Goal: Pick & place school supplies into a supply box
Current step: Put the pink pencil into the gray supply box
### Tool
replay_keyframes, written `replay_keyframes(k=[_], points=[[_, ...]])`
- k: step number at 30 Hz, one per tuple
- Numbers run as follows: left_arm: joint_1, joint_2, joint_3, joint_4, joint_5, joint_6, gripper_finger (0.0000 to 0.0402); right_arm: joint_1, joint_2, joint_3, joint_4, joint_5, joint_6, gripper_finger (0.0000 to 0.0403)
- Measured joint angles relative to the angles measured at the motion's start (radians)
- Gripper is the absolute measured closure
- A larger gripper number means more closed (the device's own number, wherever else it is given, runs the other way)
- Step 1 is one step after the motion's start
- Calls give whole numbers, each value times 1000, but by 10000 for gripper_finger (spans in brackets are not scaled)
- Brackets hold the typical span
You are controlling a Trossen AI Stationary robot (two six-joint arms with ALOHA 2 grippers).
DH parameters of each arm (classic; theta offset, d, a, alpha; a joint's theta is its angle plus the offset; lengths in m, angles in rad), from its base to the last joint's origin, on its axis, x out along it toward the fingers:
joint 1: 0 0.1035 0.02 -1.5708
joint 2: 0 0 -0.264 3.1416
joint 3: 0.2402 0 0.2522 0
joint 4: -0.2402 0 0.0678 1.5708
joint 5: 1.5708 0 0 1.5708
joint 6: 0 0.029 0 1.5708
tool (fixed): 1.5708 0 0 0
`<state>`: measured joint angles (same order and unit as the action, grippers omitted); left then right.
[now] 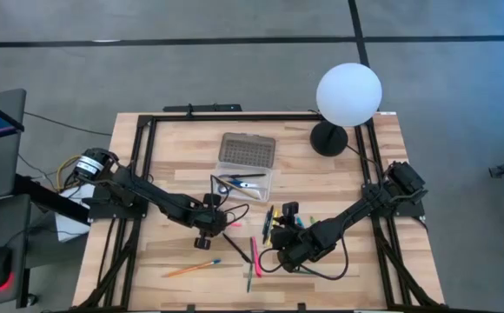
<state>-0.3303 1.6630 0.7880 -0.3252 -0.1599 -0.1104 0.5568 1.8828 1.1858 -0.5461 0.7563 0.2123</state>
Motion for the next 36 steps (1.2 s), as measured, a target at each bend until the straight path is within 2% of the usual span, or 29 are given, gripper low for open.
replay_keyframes(k=[5, 9, 14, 18, 24, 31, 36], points=[[1, 1, -3, 5, -5, 4, 257, 0, 0, 0, 0, 0, 0, 294], [15, 2, -16, 15, -2, -21, 260, 0, 0, 0, 2, 0, 0, 294], [49, -10, -123, 197, 34, -102, 292, 2, 0, 0, 4, -7, 9, 294], [47, -12, -206, 372, 5, -149, 331, 6, 0, 0, 3, -24, 16, 294], [30, -9, -272, 517, -24, -164, 390, 6, 0, 0, 3, -24, 17, 294], [-3, -2, -284, 555, -107, -178, 390, 6, 0, 0, 8, -24, 17, 294], [-20, 8, -291, 639, -149, -112, 397, 6, 0, 0, 8, -24, 17, 294]])
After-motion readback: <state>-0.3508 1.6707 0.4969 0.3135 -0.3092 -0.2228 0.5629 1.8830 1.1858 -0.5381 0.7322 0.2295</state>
